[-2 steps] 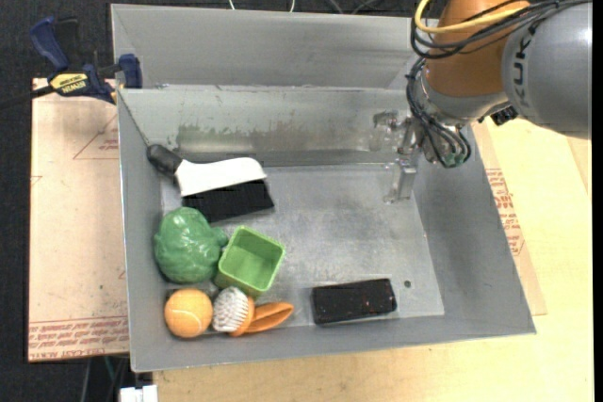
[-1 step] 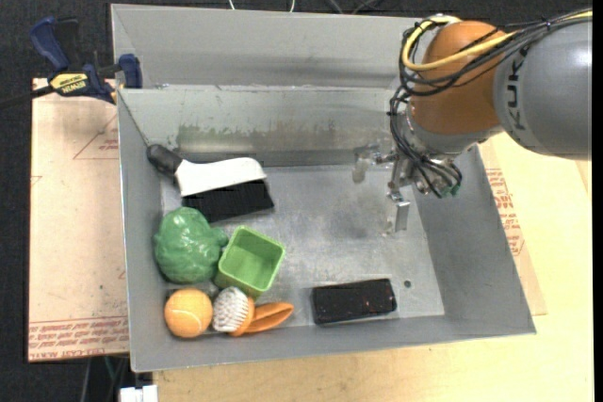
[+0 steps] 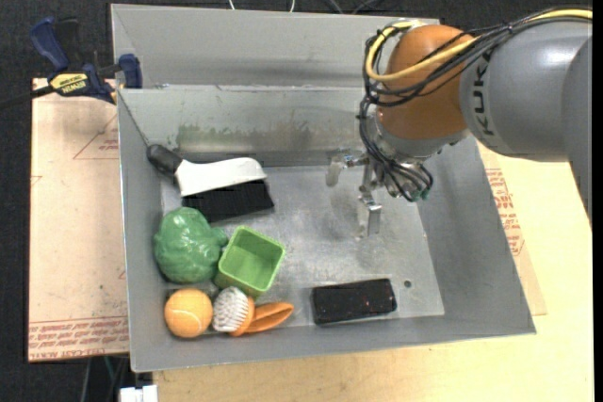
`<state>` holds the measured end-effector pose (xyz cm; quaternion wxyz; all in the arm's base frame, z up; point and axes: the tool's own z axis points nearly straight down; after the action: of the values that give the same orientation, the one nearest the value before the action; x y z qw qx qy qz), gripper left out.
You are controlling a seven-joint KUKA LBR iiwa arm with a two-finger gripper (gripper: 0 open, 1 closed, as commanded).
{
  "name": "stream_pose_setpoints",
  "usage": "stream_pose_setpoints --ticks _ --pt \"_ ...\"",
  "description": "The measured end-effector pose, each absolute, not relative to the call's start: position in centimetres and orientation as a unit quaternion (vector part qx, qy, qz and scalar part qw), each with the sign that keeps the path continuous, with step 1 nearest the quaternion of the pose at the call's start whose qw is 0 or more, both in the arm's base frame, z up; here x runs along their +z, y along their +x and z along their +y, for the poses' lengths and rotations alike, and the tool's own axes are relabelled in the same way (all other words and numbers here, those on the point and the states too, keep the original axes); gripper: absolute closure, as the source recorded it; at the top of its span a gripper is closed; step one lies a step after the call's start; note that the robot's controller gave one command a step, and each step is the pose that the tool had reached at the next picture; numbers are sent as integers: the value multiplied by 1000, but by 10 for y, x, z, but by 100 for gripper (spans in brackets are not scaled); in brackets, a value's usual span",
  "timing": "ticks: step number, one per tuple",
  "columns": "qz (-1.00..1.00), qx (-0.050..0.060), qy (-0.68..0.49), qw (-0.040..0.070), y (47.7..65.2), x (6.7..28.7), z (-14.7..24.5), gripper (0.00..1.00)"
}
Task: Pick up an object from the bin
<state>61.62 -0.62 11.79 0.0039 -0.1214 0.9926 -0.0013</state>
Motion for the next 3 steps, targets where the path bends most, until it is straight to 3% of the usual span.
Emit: stream_pose_setpoints --ticks 1,2,3 --pt "991 0 -137 3 623 75 28 0" --pt "980 -1 -199 6 625 75 92 0" --pt "979 -2 -202 4 634 74 126 100"
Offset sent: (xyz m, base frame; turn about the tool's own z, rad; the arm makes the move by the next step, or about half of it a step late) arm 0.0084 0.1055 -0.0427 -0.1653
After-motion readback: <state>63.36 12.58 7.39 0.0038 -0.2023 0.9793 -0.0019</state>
